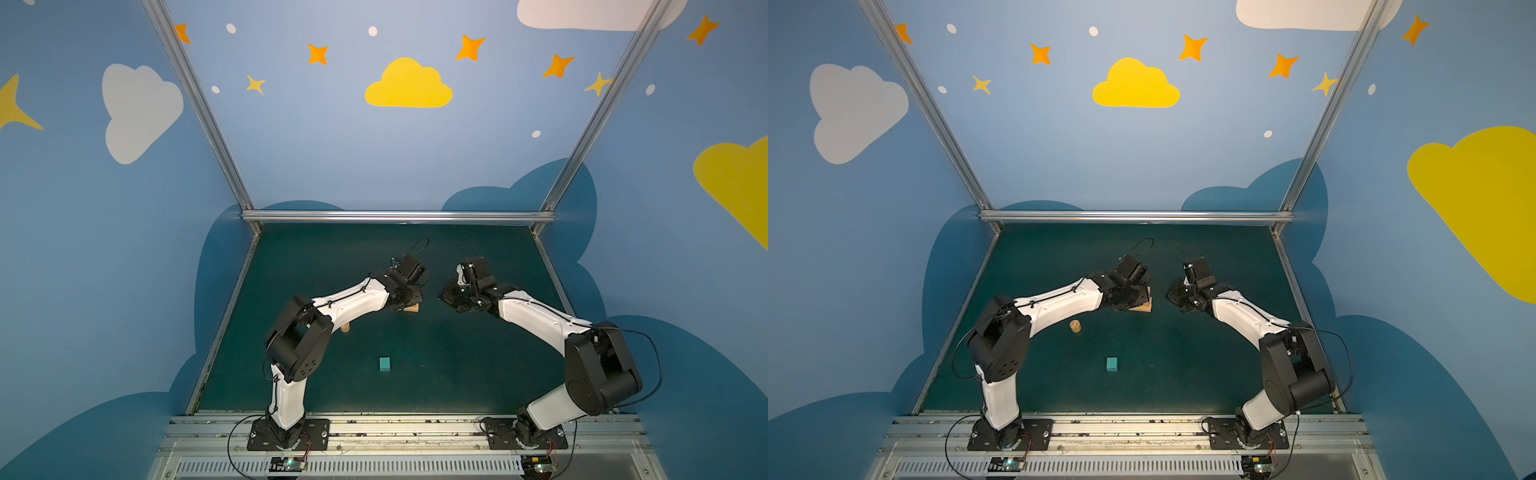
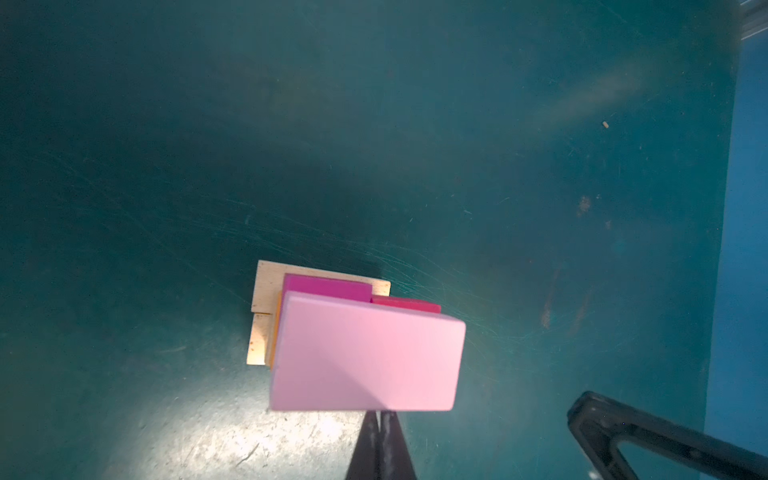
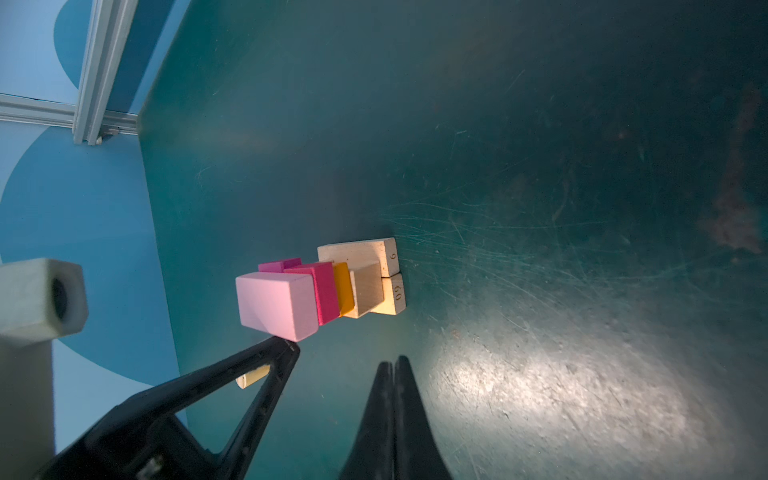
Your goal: Build the wood block tower
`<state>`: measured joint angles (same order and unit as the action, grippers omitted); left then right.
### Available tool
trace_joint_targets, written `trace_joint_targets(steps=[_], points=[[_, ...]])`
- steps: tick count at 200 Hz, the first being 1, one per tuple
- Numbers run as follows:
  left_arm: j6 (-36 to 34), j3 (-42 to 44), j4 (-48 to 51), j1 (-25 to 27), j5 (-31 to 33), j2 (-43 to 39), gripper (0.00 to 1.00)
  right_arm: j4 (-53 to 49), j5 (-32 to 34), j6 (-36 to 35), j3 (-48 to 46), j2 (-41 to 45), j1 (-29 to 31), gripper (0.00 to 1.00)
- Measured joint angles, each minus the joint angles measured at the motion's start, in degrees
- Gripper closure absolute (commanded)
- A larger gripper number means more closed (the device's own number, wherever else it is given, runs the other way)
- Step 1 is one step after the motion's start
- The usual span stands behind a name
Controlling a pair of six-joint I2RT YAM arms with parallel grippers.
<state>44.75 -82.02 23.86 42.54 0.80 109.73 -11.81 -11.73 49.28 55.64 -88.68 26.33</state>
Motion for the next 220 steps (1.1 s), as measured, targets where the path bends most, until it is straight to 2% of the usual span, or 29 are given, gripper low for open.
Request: trace_joint_targets(steps=[188, 220], points=[[-0.44, -0.59, 0.52, 0.13, -0.04, -0.02, 0.96, 0.0, -0.44, 0.0, -0.02, 0.0, -0.09, 1.0], [-1.2, 1.03, 1.03, 0.63, 0.04, -2.69, 0.96, 0.02, -0.98, 0.02, -0.02, 0.0, -0.09, 1.0]])
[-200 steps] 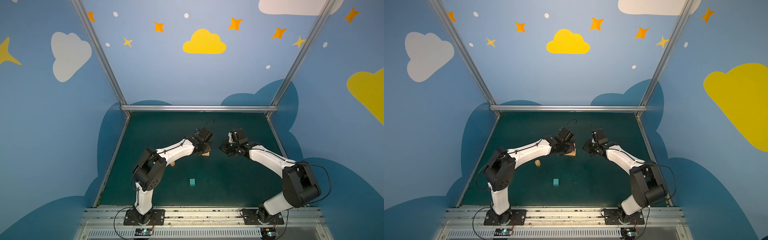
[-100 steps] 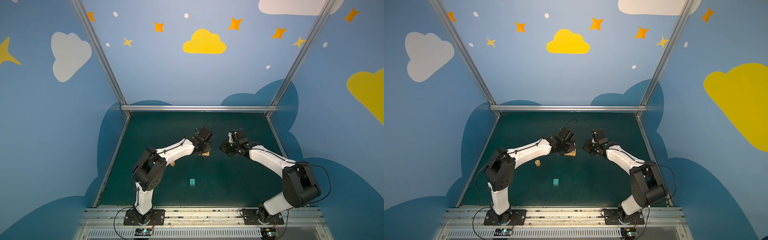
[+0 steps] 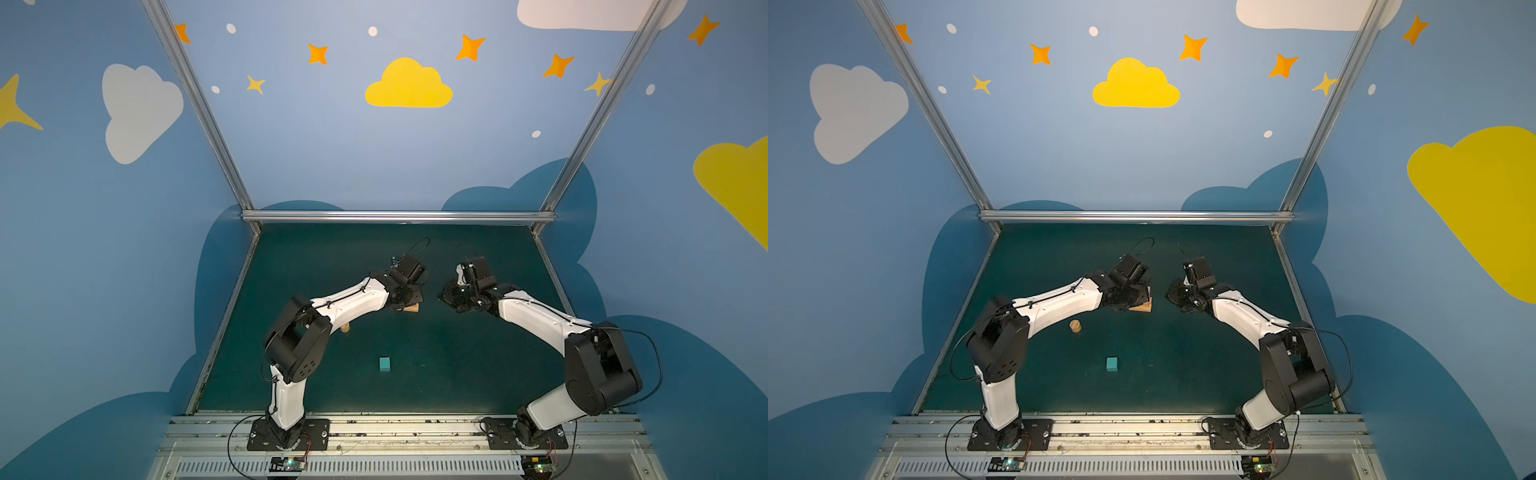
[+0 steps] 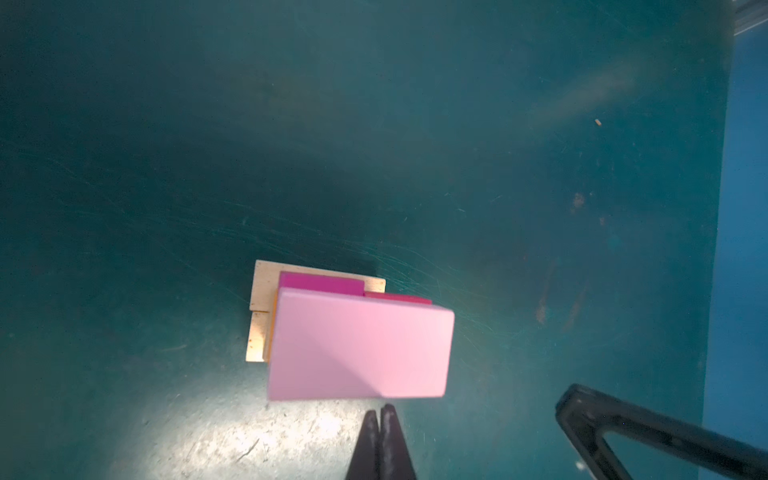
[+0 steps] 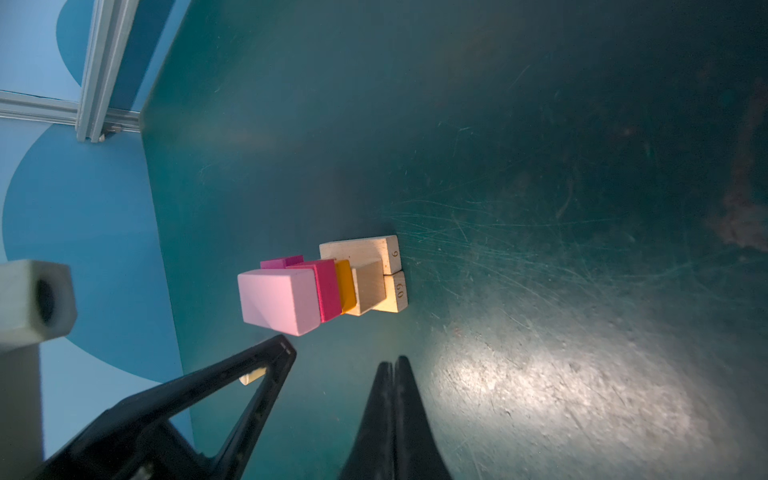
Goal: Build the wood block tower
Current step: 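Open and draw both grippers back from the tower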
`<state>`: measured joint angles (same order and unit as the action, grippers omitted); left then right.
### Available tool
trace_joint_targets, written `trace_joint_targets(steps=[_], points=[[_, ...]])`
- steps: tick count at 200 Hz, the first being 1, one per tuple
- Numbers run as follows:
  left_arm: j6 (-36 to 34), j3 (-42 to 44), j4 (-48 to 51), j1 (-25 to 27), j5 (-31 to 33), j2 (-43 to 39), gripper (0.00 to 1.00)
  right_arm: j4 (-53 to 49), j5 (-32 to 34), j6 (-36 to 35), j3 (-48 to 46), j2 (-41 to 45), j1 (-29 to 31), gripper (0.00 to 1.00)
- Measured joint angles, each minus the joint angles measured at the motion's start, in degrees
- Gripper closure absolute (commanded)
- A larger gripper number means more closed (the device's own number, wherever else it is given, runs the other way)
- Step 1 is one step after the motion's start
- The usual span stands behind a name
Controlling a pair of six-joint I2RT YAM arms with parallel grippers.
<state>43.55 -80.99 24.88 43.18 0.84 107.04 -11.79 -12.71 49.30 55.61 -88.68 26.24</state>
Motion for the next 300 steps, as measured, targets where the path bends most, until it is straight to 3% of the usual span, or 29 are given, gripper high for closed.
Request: trace_joint_targets(steps=[79, 122, 191, 249, 300], points=[[-0.9, 7.63, 2.12, 1.01, 4.46, -17.16, 0.96, 2.62, -2.03, 0.74, 0.0, -1.14, 0.28, 1.0], [-0.46, 11.72, 2.8, -4.44, 4.9, -22.82, 0.96, 4.35, -3.43, 1.33, 0.02, -3.67, 0.39, 1.0], [-0.2, 15.74, 1.05, -12.85, -1.53, -19.91, 0.96, 6.97, -5.55, 2.05, 1.44, -8.09, 0.48, 1.0], [-1.14, 12.33, -1.16, -13.81, -7.04, -11.8, 0.96, 8.46, -6.78, 2.43, 3.89, -10.34, 0.5, 1.0], [-1.49, 10.71, -2.4, -13.86, -8.92, -9.35, 0.96, 9.44, -7.89, 2.91, 5.09, -11.67, 0.76, 1.0]])
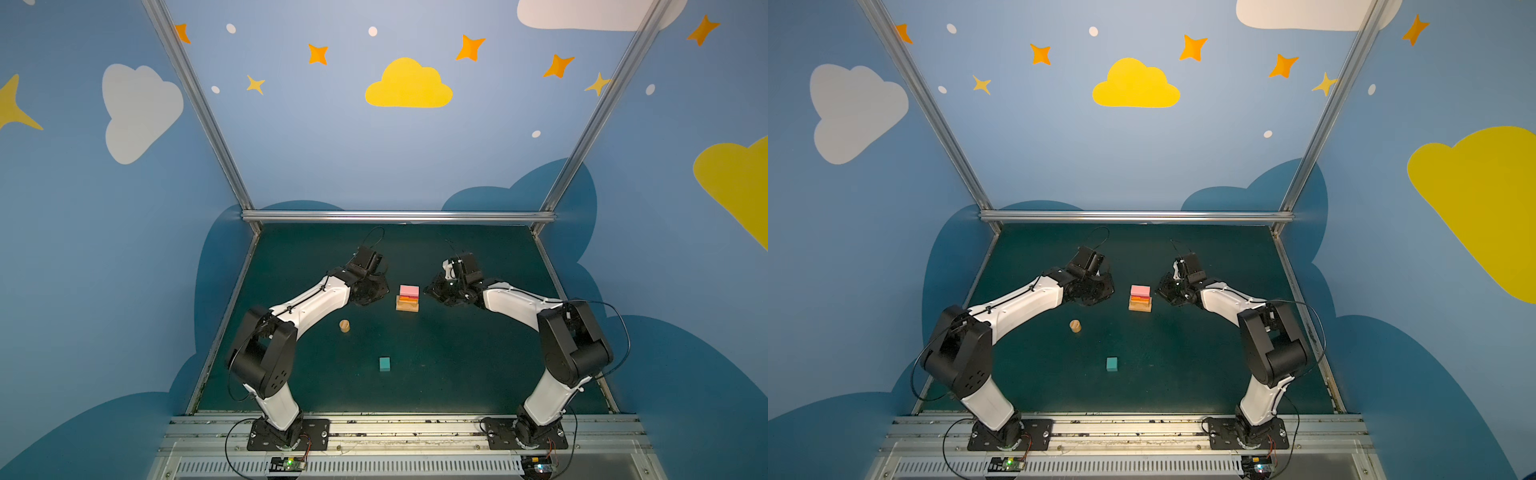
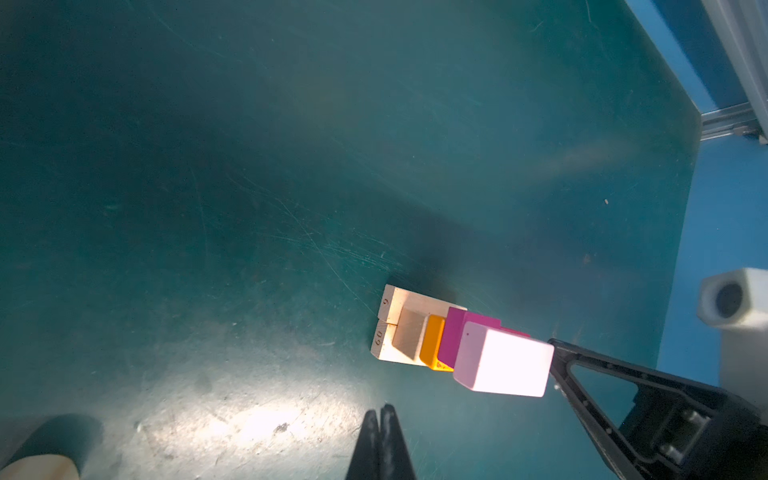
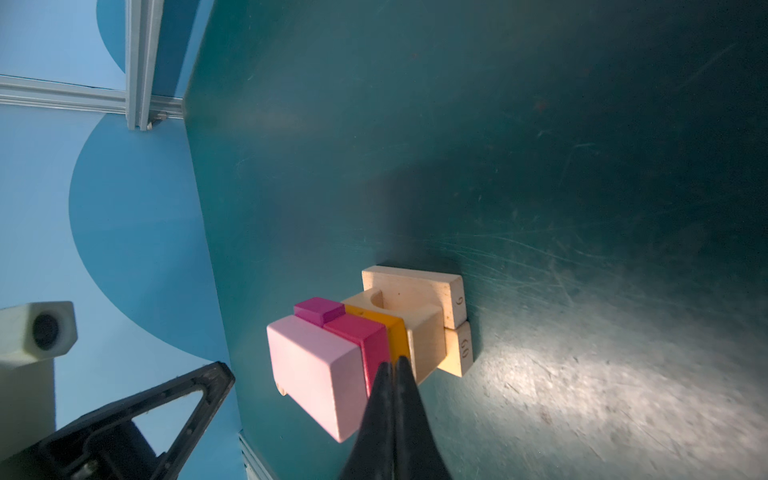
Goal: Build the wood block tower
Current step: 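Open and draw both grippers back from the tower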
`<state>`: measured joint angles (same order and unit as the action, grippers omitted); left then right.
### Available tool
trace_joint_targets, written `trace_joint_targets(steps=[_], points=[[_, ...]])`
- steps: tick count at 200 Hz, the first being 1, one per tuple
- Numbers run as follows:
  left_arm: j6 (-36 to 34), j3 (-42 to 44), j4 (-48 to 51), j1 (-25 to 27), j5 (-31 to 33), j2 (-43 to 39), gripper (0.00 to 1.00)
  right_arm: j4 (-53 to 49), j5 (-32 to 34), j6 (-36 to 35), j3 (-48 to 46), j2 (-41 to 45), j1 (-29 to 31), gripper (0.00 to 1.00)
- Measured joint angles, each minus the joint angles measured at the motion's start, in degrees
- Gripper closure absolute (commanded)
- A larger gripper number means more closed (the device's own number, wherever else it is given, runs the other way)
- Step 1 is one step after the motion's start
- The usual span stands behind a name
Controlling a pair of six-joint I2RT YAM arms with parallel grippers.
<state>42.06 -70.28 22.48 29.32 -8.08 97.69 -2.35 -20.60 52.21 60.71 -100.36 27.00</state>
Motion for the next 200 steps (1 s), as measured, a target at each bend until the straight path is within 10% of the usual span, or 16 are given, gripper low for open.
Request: trace_joint_targets(steps=[200], points=[[-0.09, 0.0, 0.0, -0.07, -0.44, 0.09, 0.96, 0.33, -0.74, 0.5, 1.11, -1.51, 1.03, 1.0]])
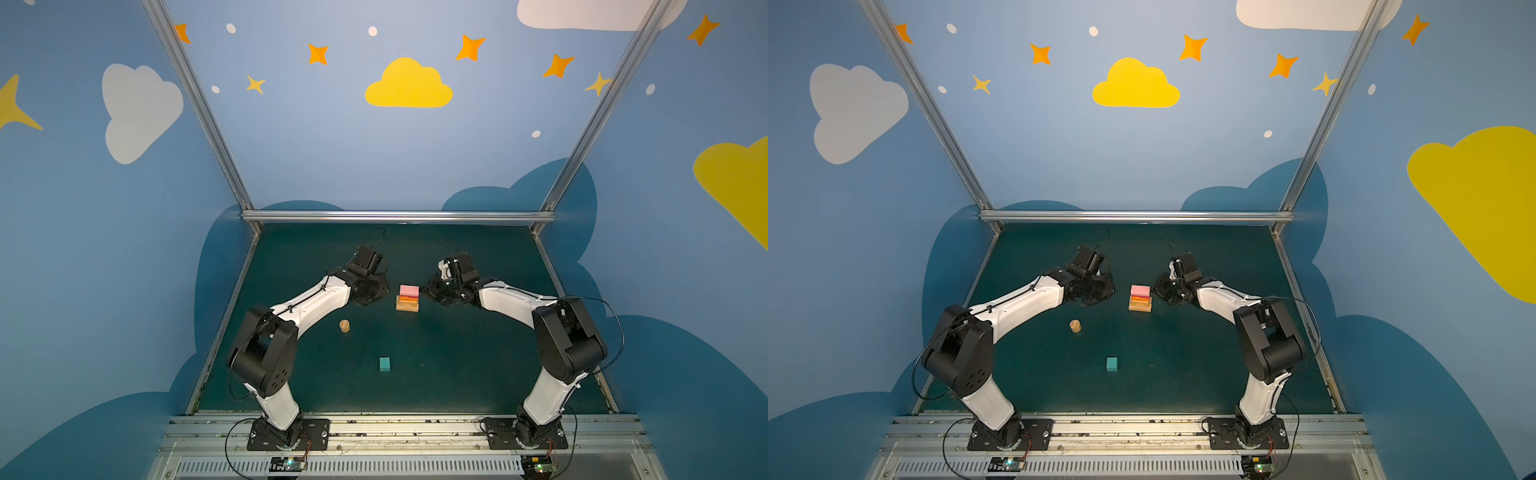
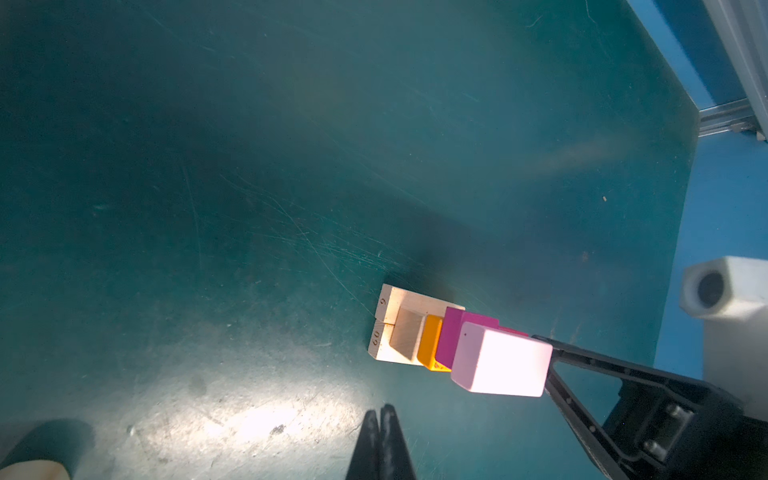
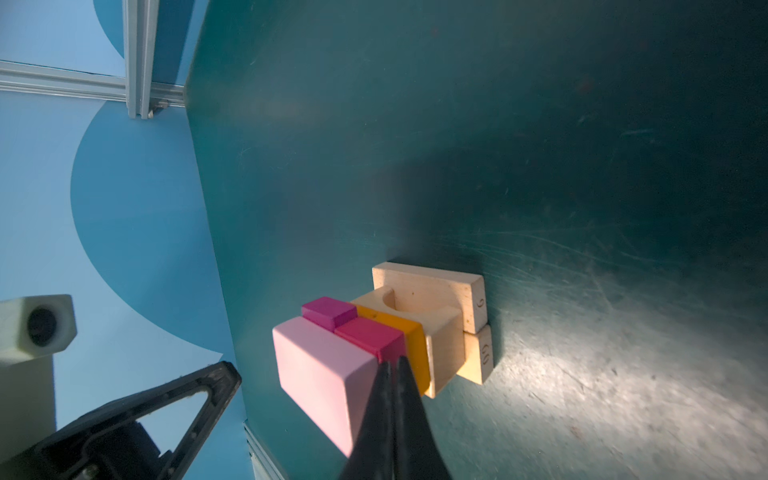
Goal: Build the wood block tower
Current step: 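Open and draw both grippers back from the tower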
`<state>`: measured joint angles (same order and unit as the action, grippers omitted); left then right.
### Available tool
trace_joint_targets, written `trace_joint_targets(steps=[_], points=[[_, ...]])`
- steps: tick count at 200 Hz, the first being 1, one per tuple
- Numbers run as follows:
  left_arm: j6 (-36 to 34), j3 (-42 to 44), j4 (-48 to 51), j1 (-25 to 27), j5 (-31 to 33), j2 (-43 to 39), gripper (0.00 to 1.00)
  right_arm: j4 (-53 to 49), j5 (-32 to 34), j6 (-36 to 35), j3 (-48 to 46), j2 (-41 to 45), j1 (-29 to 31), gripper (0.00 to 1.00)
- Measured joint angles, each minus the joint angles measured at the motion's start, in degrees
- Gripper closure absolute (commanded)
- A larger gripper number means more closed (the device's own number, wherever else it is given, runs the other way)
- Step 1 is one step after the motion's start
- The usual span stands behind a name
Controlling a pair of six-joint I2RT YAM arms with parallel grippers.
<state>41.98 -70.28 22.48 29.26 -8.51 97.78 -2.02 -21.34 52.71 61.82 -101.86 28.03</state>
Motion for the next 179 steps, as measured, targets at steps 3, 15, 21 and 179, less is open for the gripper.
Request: trace_joint_targets(steps=[3, 15, 21, 179], points=[[0.0, 0.0, 0.0, 0.0, 0.02, 0.0, 0.96, 0.0, -0.02, 0.0, 0.0, 0.0, 0.0, 1.0], [0.0, 0.0, 0.0, 0.0, 0.0, 0.0, 0.96, -0.02, -0.11, 0.02, 0.0, -0.11, 0.0, 1.0], [0.02, 0.0, 0.0, 0.0, 0.0, 0.0, 0.96, -0.02, -0.15, 0.02, 0.0, -0.15, 0.0, 1.0], [-0.22, -0.81, 1.07, 0.0, 0.07, 0.0, 0.96, -2.78, 1.9, -0.46, -0.37, 2.56, -1.07, 1.0]])
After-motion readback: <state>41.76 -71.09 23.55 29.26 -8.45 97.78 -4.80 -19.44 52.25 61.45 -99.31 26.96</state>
